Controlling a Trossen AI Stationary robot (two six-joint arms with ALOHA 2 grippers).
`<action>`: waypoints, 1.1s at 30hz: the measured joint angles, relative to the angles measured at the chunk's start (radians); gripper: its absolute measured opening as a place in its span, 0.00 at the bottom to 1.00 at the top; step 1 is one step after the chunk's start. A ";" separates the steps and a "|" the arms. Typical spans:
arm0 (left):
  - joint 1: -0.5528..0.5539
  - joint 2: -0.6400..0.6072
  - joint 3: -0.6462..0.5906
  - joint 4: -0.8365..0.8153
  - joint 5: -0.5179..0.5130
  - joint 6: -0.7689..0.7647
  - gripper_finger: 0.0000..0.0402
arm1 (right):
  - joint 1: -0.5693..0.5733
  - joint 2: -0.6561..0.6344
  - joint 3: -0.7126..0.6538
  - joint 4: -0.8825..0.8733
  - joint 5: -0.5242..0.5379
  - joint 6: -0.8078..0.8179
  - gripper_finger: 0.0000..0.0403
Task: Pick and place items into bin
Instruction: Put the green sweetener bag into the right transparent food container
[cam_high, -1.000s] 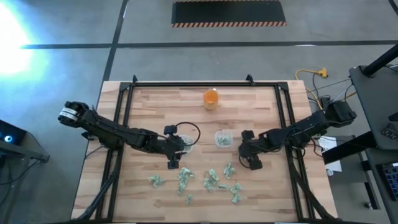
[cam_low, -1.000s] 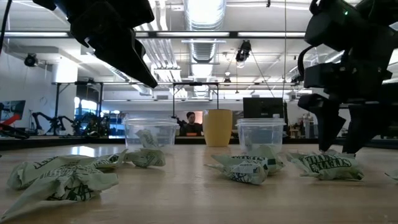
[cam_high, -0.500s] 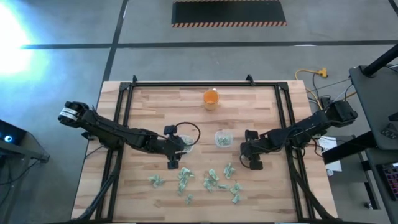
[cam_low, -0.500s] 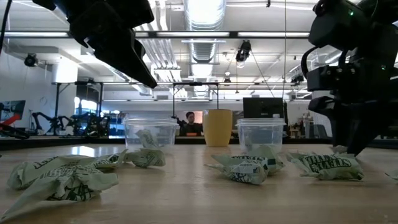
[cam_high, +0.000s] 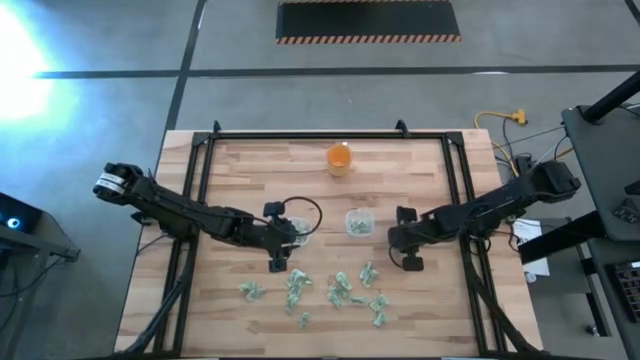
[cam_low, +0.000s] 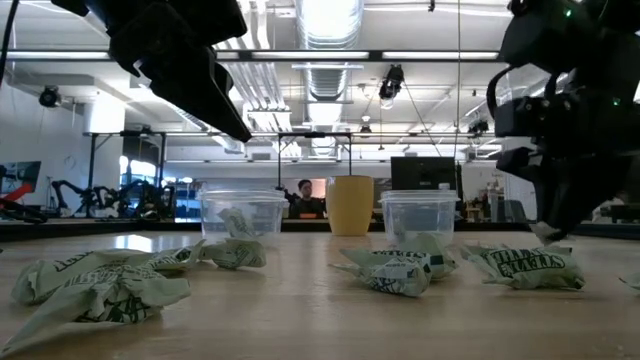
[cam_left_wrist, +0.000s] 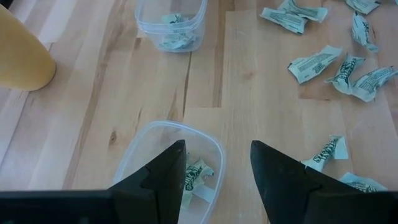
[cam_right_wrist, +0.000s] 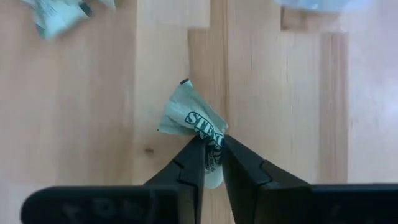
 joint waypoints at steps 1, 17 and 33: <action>0.000 0.000 0.000 0.000 0.000 0.000 0.41 | 0.000 -0.011 0.000 0.001 0.000 0.000 0.10; 0.000 0.000 0.000 0.001 0.000 0.003 0.41 | -0.007 -0.131 0.007 0.352 0.236 -0.253 0.09; -0.001 0.000 0.000 0.001 0.000 0.003 0.41 | -0.118 0.045 0.007 0.529 0.240 -0.318 0.09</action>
